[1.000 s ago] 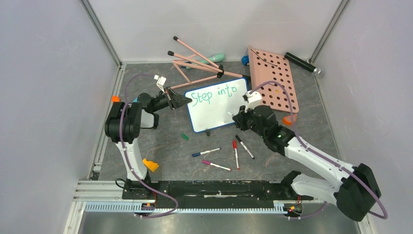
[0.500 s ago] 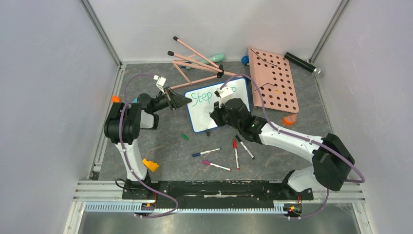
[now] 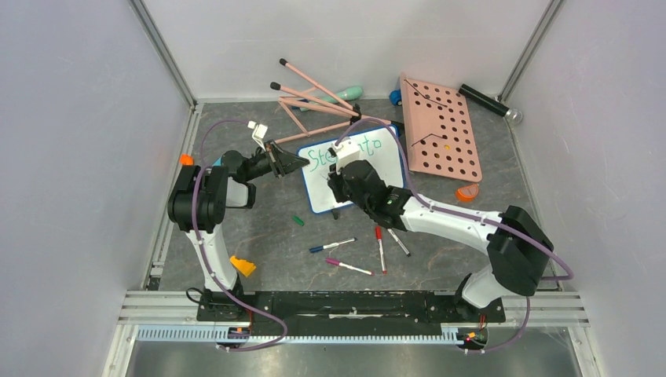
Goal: Write a sentence on the whiteboard
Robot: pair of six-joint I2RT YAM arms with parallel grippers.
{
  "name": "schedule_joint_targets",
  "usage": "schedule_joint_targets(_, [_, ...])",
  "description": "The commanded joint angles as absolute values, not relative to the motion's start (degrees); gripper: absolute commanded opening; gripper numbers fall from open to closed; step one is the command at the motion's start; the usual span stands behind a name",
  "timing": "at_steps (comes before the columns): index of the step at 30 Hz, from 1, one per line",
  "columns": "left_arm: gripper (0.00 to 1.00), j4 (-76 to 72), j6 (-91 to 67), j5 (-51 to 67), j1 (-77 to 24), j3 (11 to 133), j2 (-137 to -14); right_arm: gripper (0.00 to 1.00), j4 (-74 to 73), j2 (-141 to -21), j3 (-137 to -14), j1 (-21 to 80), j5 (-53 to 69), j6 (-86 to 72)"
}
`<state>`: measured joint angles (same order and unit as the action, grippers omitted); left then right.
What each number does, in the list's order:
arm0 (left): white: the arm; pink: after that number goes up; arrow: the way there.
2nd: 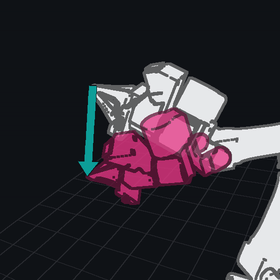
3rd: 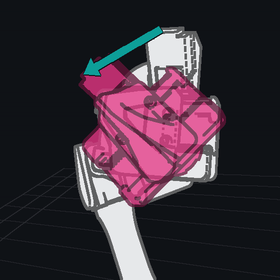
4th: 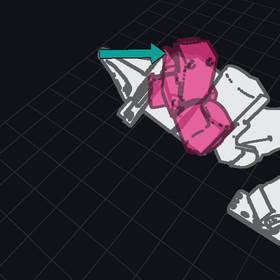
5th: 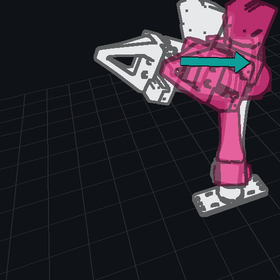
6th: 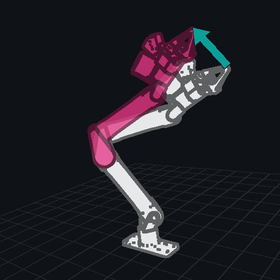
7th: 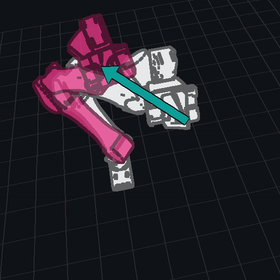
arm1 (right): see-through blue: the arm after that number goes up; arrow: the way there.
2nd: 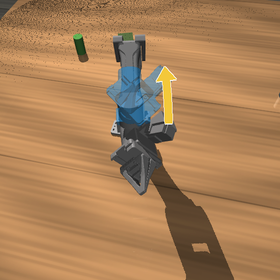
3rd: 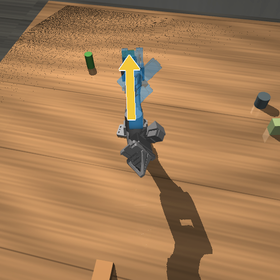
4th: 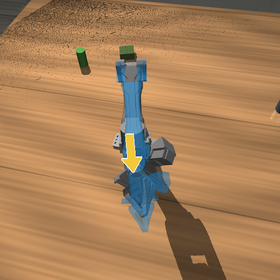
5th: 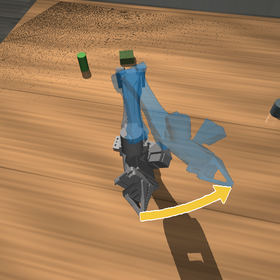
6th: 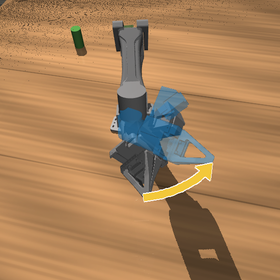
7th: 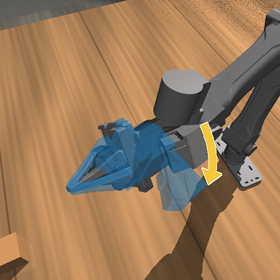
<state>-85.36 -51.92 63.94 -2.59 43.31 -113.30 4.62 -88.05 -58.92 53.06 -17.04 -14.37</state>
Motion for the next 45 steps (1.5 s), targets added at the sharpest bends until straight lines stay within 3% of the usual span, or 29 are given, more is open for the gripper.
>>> schedule_joint_targets(1, [0.02,-89.25,-47.20,64.78,-2.09,43.61,-111.69,0.00,3.80,-88.91,-62.17,53.45,-21.64,-13.41])
schedule_joint_targets(45, [0.02,-89.21,-48.16,64.98,-1.92,44.41,-112.32,0.00,0.27,-95.52,-67.06,53.44,-24.57,-11.94])
